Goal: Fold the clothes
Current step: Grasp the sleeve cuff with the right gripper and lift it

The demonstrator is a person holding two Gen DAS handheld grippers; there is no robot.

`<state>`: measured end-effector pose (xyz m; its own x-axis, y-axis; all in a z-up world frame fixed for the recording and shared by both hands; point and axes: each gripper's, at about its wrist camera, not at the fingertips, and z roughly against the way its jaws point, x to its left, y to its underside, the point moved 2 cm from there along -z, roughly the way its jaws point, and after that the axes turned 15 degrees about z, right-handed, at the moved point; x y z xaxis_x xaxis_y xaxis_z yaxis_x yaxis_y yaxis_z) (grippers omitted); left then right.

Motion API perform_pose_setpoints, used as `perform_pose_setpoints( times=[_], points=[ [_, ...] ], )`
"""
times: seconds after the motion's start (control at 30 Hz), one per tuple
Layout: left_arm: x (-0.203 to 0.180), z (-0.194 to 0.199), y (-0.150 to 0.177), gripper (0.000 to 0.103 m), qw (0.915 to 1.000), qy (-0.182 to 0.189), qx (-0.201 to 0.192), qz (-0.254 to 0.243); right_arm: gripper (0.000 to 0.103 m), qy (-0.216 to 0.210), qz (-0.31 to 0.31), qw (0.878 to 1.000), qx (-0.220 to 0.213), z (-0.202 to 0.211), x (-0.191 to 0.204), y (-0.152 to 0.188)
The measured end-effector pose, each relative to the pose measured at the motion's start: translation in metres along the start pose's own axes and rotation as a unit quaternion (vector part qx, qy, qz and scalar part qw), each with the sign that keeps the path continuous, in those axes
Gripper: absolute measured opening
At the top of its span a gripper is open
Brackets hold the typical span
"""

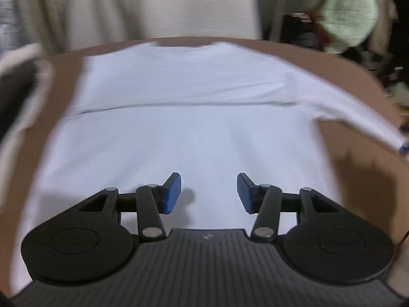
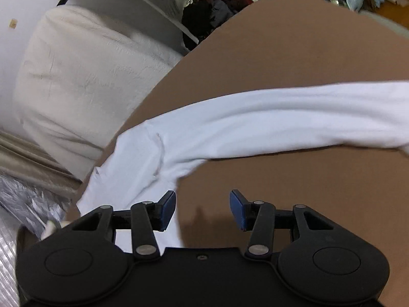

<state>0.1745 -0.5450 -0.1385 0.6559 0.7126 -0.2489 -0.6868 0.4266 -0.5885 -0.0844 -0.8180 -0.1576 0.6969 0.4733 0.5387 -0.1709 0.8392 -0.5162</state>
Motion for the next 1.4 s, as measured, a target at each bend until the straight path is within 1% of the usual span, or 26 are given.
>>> perform_pose_setpoints(
  times=[0.03,0.1,0.2,0.23,0.27,0.33,0.37,0.43,0.47,0.57,0.6,0.63,0.67,0.73,0.8,0.87,0.9,0.97,1.0,1.07,1.13,1.2,1.27,1.33,1.37,1.4],
  points=[
    [-0.023,-0.009,-0.001,0.048,0.9998,0.019,0.005,-0.004,0.058,0.01,-0.016,1.0,-0.011,0.009,-0.012,0.005],
    [-0.065,-0.023,-0.004,0.048,0.9988,0.046,0.012,-0.016,0.059,0.032,-0.058,0.997,-0.034,0.023,-0.037,0.015],
    [-0.124,-0.044,-0.003,0.048,0.9961,0.08,0.02,-0.03,0.061,0.029,-0.147,0.986,-0.072,0.031,-0.084,0.023],
    [-0.143,-0.051,-0.002,0.048,0.9949,0.091,0.023,-0.035,0.061,0.031,-0.192,0.976,-0.094,0.033,-0.103,0.027],
    [-0.163,-0.057,-0.002,0.048,0.9936,0.103,0.026,-0.04,0.061,0.051,-0.24,0.962,-0.121,0.037,-0.119,0.035],
    [-0.2,-0.071,-0.001,0.049,0.9905,0.124,0.032,-0.05,0.061,0.107,-0.33,0.922,-0.175,0.046,-0.148,0.056],
    [-0.21,-0.079,0.0,0.049,0.9897,0.127,0.034,-0.056,0.061,0.115,-0.356,0.908,-0.19,0.047,-0.156,0.062],
    [-0.228,-0.093,0.001,0.049,0.9879,0.133,0.039,-0.07,0.061,0.104,-0.38,0.896,-0.205,0.045,-0.164,0.069],
    [-0.234,-0.1,0.003,0.049,0.987,0.134,0.043,-0.077,0.061,0.106,-0.379,0.895,-0.209,0.043,-0.164,0.069],
    [-0.24,-0.112,0.009,0.049,0.9853,0.144,0.056,-0.074,0.06,0.134,-0.334,0.91,-0.205,0.032,-0.163,0.053],
    [-0.238,-0.114,0.01,0.049,0.9854,0.148,0.059,-0.061,0.053,0.14,-0.322,0.913,-0.207,0.031,-0.164,0.048],
    [-0.237,-0.116,0.01,0.049,0.9853,0.152,0.061,-0.048,0.024,0.144,-0.313,0.915,-0.21,0.032,-0.167,0.043],
    [-0.232,-0.115,0.008,0.049,0.9856,0.154,0.06,-0.035,0.009,0.147,-0.305,0.916,-0.214,0.034,-0.17,0.037],
    [-0.219,-0.11,0.003,0.049,0.9862,0.158,0.047,-0.016,0.009,0.158,-0.289,0.916,-0.23,0.035,-0.171,0.027],
    [-0.202,-0.099,-0.004,0.049,0.9874,0.156,0.024,-0.015,0.009,0.165,-0.244,0.921,-0.256,0.041,-0.158,0.01],
    [-0.181,-0.091,-0.011,0.049,0.9844,0.176,0.011,0.003,0.009,0.109,-0.187,0.93,-0.298,0.047,-0.134,-0.004],
    [-0.166,-0.091,-0.013,0.049,0.9801,0.196,0.015,0.03,0.009,0.075,-0.156,0.932,-0.319,0.05,-0.121,-0.01],
    [-0.138,-0.087,-0.013,0.049,0.9722,0.223,0.007,0.071,0.009,0.006,-0.095,0.928,-0.359,0.055,-0.095,-0.023],
    [-0.125,-0.084,-0.012,0.049,0.9694,0.23,-0.004,0.086,0.009,-0.029,-0.07,0.928,-0.365,0.055,-0.083,-0.027],
    [-0.11,-0.07,-0.007,0.049,0.9694,0.225,-0.045,0.087,0.009,-0.101,-0.031,0.929,-0.354,0.051,-0.061,-0.033],
    [-0.099,-0.059,-0.005,0.049,0.9618,0.247,-0.062,0.1,0.01,-0.151,0.009,0.933,-0.325,0.042,-0.037,-0.04],
    [-0.089,-0.052,-0.006,0.052,0.9454,0.289,-0.059,0.14,0.009,-0.211,0.011,0.941,-0.264,0.022,-0.018,-0.046],
    [-0.084,-0.045,-0.004,0.054,0.9298,0.319,-0.066,0.171,0.009,-0.247,-0.039,0.945,-0.21,-0.001,-0.011,-0.041],
    [-0.094,-0.035,0.002,0.058,0.9439,0.292,-0.087,0.127,0.009,-0.299,-0.099,0.935,-0.164,-0.026,-0.008,-0.034],
    [-0.105,-0.031,0.007,0.058,0.9576,0.259,-0.101,0.075,0.009,-0.32,-0.118,0.929,-0.142,-0.036,-0.004,-0.03],
    [-0.116,-0.028,0.012,0.058,0.9664,0.229,-0.114,0.025,0.009,-0.332,-0.115,0.928,-0.128,-0.04,0.002,-0.028]
  ],
)
